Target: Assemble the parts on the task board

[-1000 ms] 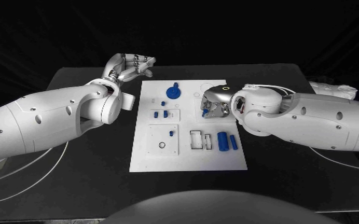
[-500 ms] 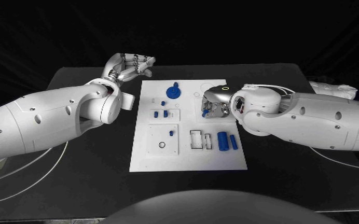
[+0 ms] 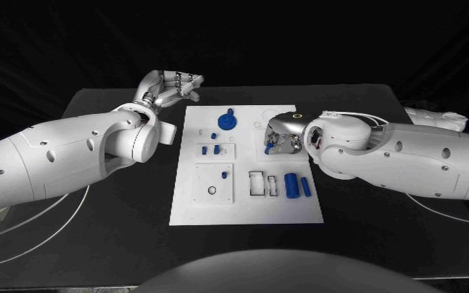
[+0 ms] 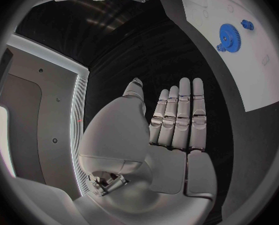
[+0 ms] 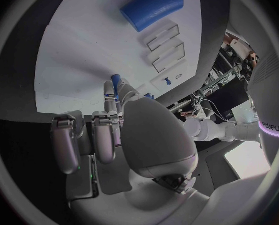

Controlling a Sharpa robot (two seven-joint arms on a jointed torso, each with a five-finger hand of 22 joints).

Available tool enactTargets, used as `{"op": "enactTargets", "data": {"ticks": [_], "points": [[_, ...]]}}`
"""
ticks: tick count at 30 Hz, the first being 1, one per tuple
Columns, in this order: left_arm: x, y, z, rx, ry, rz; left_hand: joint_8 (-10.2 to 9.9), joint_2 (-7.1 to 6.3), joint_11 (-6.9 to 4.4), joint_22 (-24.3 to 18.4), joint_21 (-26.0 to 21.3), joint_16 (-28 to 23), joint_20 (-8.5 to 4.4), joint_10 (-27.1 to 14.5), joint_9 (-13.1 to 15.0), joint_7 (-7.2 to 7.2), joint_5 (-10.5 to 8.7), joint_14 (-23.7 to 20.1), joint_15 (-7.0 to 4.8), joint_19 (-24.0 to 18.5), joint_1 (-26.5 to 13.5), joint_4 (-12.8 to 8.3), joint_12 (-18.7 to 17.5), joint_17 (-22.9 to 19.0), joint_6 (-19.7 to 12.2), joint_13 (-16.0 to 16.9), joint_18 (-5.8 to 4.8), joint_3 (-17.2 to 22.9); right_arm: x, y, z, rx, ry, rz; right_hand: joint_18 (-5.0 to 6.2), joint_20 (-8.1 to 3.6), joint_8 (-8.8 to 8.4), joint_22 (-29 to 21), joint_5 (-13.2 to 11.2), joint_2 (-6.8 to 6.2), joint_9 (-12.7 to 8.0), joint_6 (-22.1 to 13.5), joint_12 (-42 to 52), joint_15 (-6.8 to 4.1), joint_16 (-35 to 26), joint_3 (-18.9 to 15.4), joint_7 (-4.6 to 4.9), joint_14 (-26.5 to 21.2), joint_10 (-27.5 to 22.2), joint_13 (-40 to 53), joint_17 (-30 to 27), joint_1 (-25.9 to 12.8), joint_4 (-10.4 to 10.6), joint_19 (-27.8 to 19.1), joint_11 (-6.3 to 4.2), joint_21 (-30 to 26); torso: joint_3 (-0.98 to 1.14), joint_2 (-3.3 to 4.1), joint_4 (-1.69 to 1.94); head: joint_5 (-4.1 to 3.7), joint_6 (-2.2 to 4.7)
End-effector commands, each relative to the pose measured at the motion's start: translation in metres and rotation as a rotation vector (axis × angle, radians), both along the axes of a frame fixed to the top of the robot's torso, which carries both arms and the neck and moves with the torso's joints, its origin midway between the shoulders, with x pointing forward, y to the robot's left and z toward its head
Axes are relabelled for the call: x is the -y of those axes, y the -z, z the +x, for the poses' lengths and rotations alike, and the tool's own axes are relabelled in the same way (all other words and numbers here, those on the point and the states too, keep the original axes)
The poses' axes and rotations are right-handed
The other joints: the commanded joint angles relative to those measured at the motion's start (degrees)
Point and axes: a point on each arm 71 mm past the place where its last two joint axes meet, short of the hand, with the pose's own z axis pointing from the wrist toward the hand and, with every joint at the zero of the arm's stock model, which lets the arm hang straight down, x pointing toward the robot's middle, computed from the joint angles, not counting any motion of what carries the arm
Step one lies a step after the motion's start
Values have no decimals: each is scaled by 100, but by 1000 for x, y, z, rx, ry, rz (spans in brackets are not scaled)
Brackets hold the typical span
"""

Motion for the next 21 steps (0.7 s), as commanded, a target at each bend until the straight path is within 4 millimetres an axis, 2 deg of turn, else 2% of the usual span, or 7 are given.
{"op": "enactTargets", "data": {"ticks": [1,7,14,17,21], "points": [[2,-1,0,4,13,-9,24,54,4,-4,-17,-23,1,-23,5,-3,35,-56,-3,20,-19,-20,14,-5,-39,6,66,-3,-1,-4,-1,26,1,63,-39,-37,33,1506,26,57,47,119,-25,-42,23,42,-53,587,38,-8,1509,-5,8,599,2,26,-1,-1,2,6,20],[1,-1,0,3,11,-7,24,54,4,-4,-17,-23,1,-23,5,-3,35,-56,-3,20,-19,-20,14,-5,-39,6,66,-3,0,-16,-2,43,6,121,-39,-38,33,1506,25,48,49,129,-38,-33,23,45,-43,587,40,-9,1509,-11,14,599,16,26,-1,3,2,15,31],[2,-1,1,3,12,-7,24,54,4,-4,-17,-23,1,-23,5,-3,35,-56,-3,20,-19,-20,14,-5,-39,6,66,-3,-3,-37,-2,66,-9,170,-39,-20,29,1506,25,35,50,145,-62,9,23,50,-28,587,53,-9,1509,-26,28,599,35,26,-4,6,1,34,8],[3,0,2,3,12,-7,24,54,4,-4,-17,-23,1,-23,5,-3,35,-56,-3,20,-19,-20,14,-5,-39,6,66,-3,-10,-42,-5,66,-34,188,-39,-14,28,1506,25,32,50,148,-67,19,23,53,-25,587,57,-9,1509,-26,28,599,39,26,-1,3,-1,73,-15],[3,0,3,4,12,-6,25,58,4,-11,-22,-22,2,-24,5,-3,39,-58,-3,22,-12,-21,15,-8,-41,6,66,-6,-24,-45,-10,47,-78,205,-39,1,22,1506,26,26,50,151,-80,43,23,63,-15,587,63,-9,1509,-18,26,599,49,26,0,-4,1,181,-54]]}}
